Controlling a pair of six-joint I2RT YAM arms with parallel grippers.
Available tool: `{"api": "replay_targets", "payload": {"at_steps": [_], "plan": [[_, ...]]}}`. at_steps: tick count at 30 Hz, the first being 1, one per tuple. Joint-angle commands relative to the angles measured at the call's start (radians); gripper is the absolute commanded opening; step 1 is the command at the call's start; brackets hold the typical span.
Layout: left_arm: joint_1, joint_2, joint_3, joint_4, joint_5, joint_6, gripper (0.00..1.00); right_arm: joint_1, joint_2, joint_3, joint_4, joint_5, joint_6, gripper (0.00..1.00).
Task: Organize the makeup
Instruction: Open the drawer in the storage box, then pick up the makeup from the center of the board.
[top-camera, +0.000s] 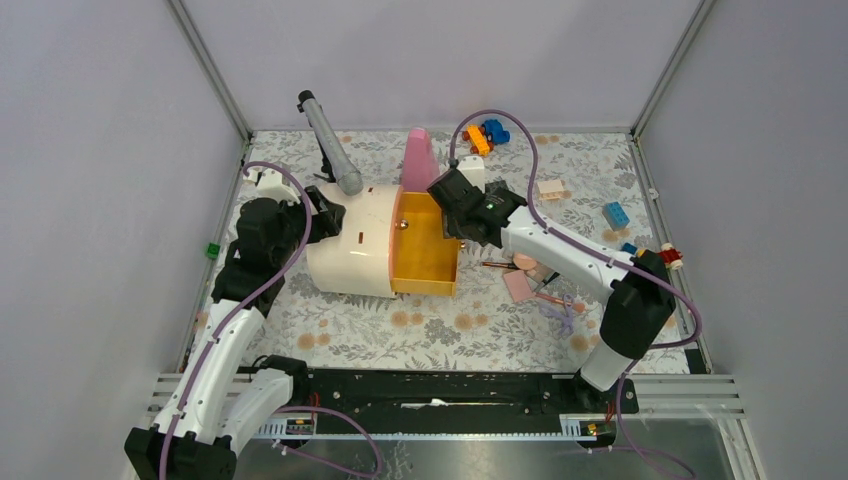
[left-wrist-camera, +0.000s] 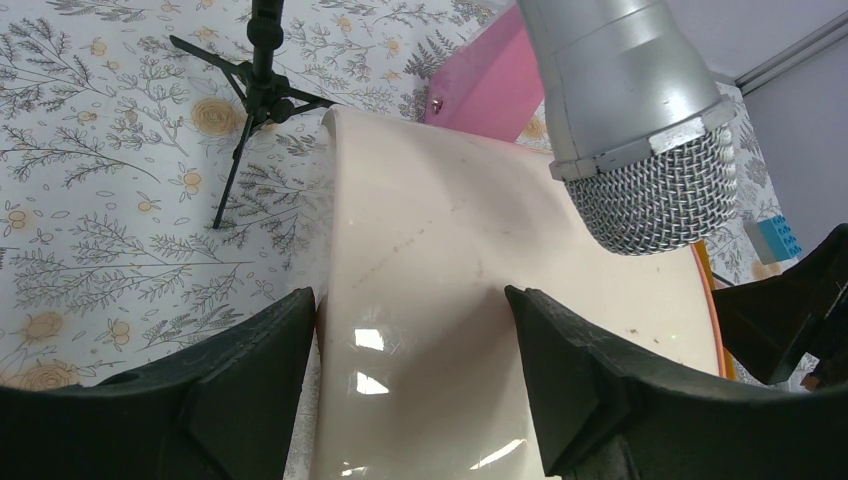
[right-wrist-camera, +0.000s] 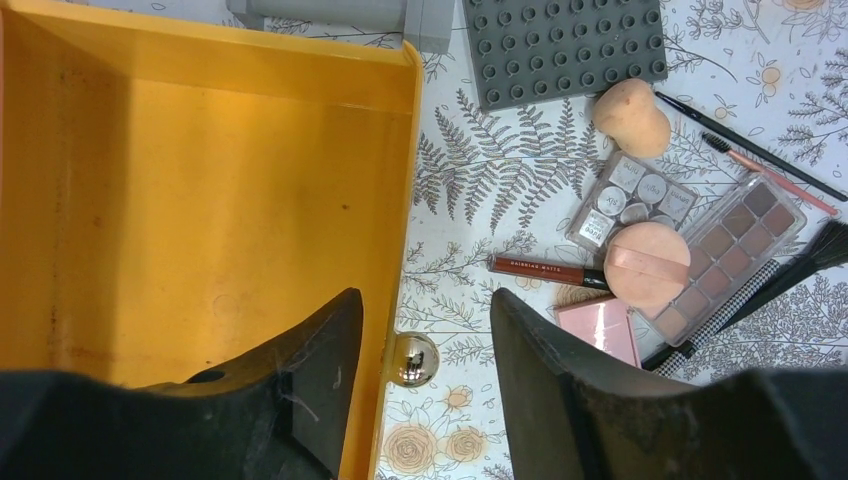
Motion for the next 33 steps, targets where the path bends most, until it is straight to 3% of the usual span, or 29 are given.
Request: {"api": "replay_targets", "payload": {"at_steps": [1, 9, 19, 24, 33], "plan": [[0.005, 0.028, -0.037, -0.181, 0.004, 0.043, 0.72, 0.003, -0.074, 0.009, 0.008, 0.03, -0.012, 0.58], [0.006, 0.029, -0.038, -0.181, 0.005, 0.043, 0.73, -0.034, -0.227, -0.08, 0.105, -0.026, -0.016, 0.63], [0.006, 0.026, -0.039, -0.181, 0.004, 0.043, 0.73, -0.404, -0.407, -0.33, 0.141, -0.181, -0.006, 0.63], [0.006, 0.027, -0.039, -0.181, 0.006, 0.043, 0.73, -0.504, -0.383, -0.409, 0.155, -0.191, 0.014, 0.63], [0.006, 0.027, -0.039, -0.181, 0.013, 0.044, 0.73, -0.645, -0.21, -0.51, 0.336, -0.277, 0.05, 0.61]]}}
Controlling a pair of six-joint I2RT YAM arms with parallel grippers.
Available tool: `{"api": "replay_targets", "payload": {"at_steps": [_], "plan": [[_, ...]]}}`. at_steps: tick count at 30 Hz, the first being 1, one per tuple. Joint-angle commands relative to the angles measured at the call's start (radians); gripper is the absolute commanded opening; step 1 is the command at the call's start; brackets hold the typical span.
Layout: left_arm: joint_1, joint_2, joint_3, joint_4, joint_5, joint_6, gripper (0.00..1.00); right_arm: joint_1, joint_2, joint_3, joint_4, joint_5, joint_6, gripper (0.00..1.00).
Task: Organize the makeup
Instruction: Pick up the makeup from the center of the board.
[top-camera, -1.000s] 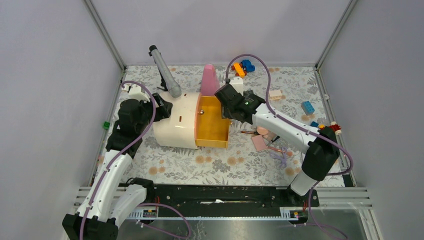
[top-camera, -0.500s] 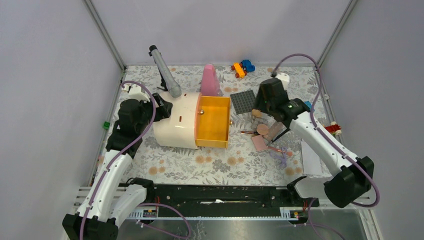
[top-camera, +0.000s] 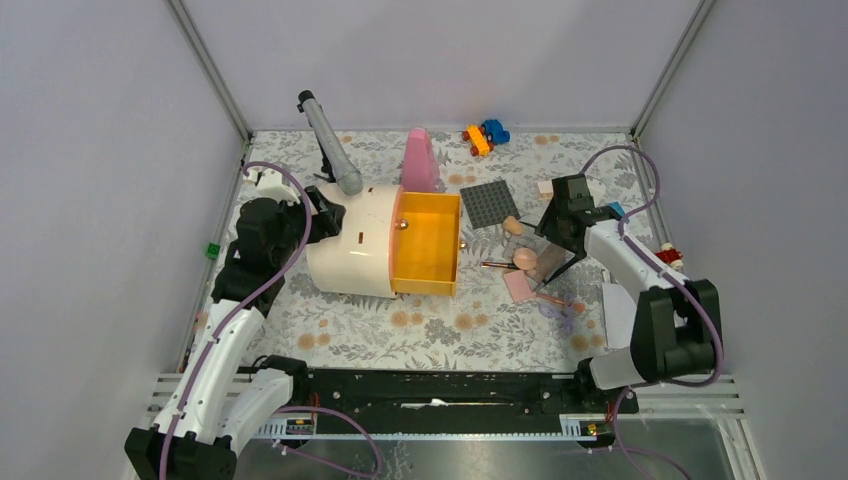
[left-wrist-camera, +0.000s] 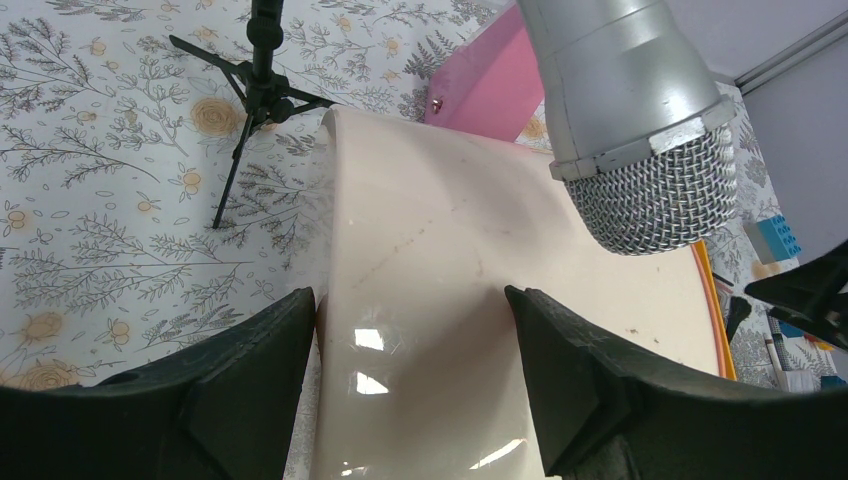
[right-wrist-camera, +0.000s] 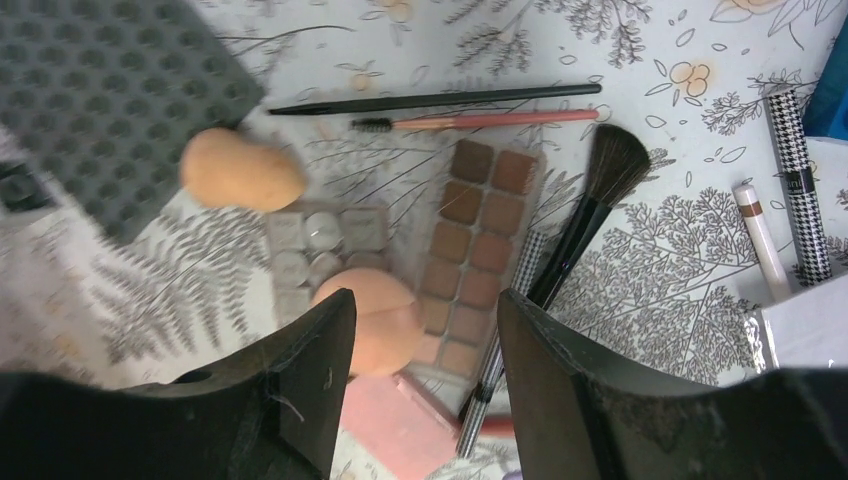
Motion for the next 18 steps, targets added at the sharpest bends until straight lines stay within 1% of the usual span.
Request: {"api": "replay_targets", "payload": {"at_steps": [1, 13, 18], "plan": [[0.005, 0.027, -0.039, -0.181, 0.008, 0.044, 0.73, -0.039, 0.085, 0.004, 0.086, -0.026, 0.029, 0.62], [0.005, 0.029, -0.039, -0.18, 0.011, 0.044, 0.73, -0.071, 0.183, -0.006, 0.116, 0.018, 0.066, 0.64], [0.005, 0.036, -0.037, -0.179, 0.016, 0.046, 0.73, -0.087, 0.233, 0.004, 0.138, 0.006, 0.072, 0.65]]}}
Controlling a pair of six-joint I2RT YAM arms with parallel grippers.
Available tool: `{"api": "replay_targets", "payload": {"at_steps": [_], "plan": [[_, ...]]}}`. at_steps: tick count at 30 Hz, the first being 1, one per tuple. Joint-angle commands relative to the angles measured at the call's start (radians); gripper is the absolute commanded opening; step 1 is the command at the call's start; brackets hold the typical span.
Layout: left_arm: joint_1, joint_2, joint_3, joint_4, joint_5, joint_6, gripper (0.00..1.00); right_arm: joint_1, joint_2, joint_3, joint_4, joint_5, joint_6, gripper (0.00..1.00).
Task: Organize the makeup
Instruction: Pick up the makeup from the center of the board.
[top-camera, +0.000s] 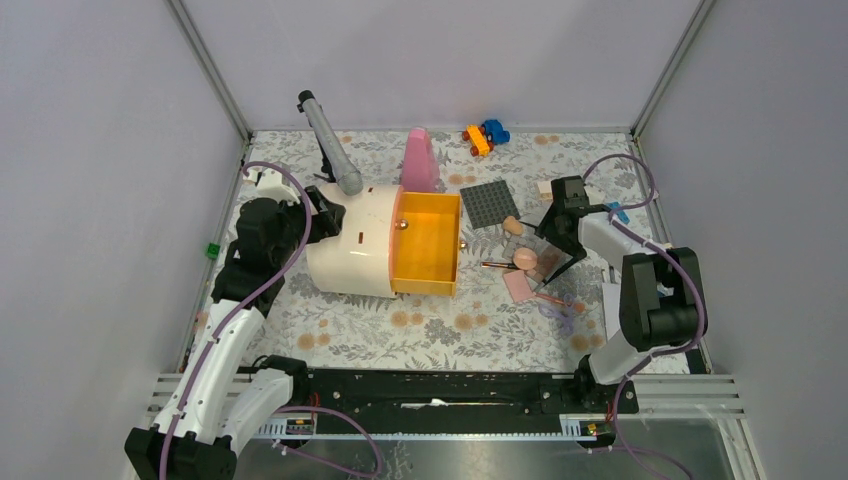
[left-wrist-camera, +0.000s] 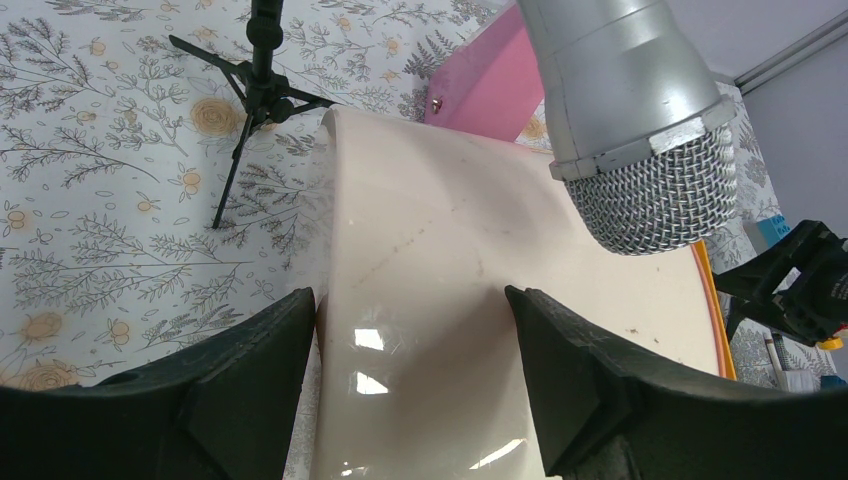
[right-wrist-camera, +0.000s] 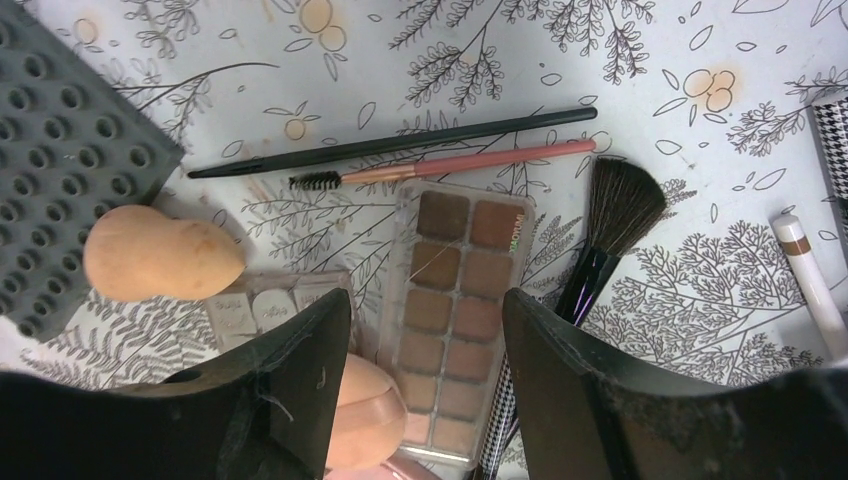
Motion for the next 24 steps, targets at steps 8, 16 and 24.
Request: {"api": "replay_targets", "payload": {"at_steps": [8, 16, 24], "plan": [[0.005, 0.036, -0.037, -0.179, 0.014, 0.046, 0.73, -0.017, 0.091, 0.009, 0.044, -0.007, 0.011, 0.66], [0.005, 0.037, -0.037, -0.179, 0.019, 0.046, 0.73, -0.017, 0.094, -0.018, 0.031, 0.003, 0.015, 0.77], [0.005, 0.034, -0.037, -0.179, 0.019, 0.046, 0.73, -0.017, 0.042, -0.045, 0.004, 0.039, 0.003, 0.78]]}}
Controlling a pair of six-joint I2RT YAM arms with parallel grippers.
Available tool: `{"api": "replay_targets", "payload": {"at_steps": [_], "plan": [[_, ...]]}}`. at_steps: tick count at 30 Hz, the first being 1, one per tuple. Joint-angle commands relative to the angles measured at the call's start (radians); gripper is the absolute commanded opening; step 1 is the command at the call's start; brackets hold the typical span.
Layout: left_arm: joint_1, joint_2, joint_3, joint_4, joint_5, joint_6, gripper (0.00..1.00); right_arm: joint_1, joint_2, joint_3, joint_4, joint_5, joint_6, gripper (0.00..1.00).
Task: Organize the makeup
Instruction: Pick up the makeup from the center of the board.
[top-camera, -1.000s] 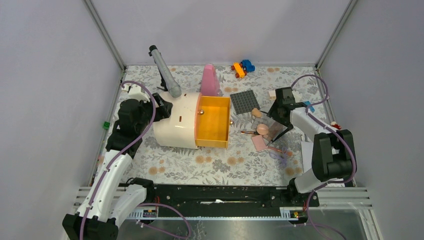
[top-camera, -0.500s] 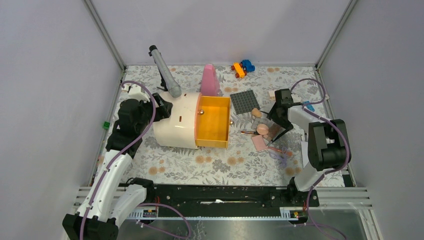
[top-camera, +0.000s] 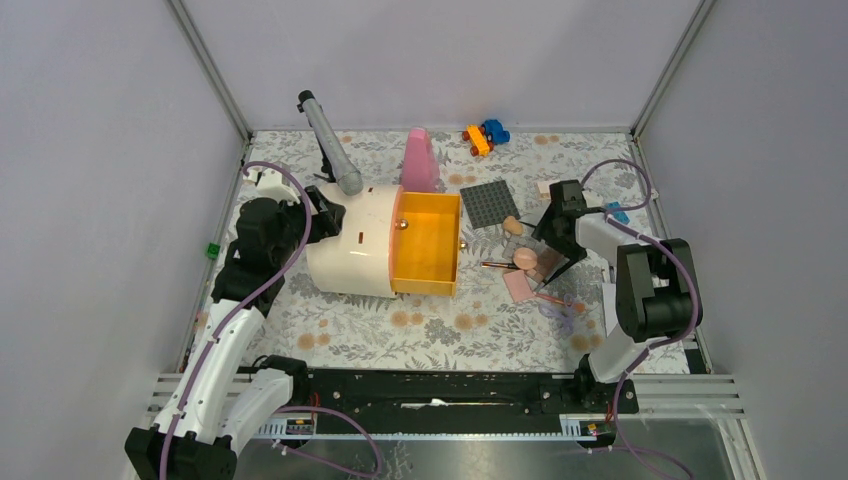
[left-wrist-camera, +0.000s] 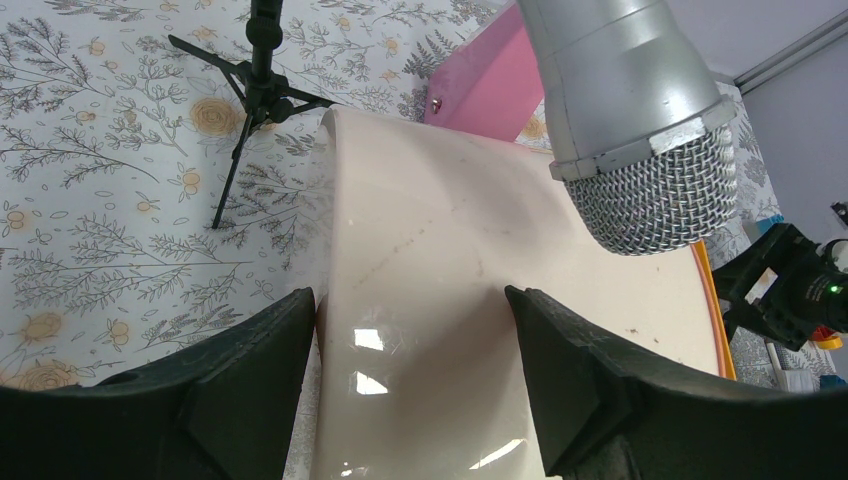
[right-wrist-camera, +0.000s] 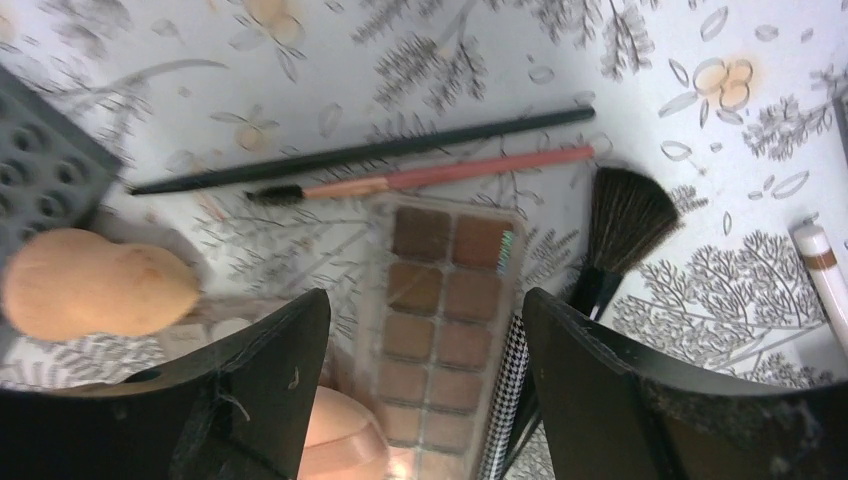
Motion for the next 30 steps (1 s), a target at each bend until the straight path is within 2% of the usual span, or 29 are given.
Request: {"api": "replay_targets", "payload": {"at_steps": [1, 6, 21, 23, 27, 30], "plan": [[0.003, 0.033, -0.037, -0.179, 0.017, 0.046, 0.73, -0.004, -0.037, -0.038, -0.052, 0.035, -0.006, 0.78], [0.003, 0.031, -0.037, -0.179, 0.018, 0.046, 0.73, -0.003, -0.044, -0.044, -0.063, 0.036, -0.012, 0.78], [0.003, 0.031, -0.037, -0.179, 0.017, 0.046, 0.73, -0.004, 0.081, 0.03, -0.093, -0.012, -0.042, 0.77], [0.003, 0.031, -0.037, -0.179, 0.018, 0.046, 0.73, -0.003, 0.082, 0.037, -0.094, -0.013, -0.043, 0.73], [0.003, 0.033, -0.037, -0.179, 0.016, 0.046, 0.73, -0.004, 0.059, 0.045, -0.094, 0.012, -0.046, 0.55], [0.003, 0.032, -0.036, -0.179, 0.017, 0.046, 0.73, -0.004, 0.025, 0.057, -0.095, 0.037, -0.052, 0.51]]}}
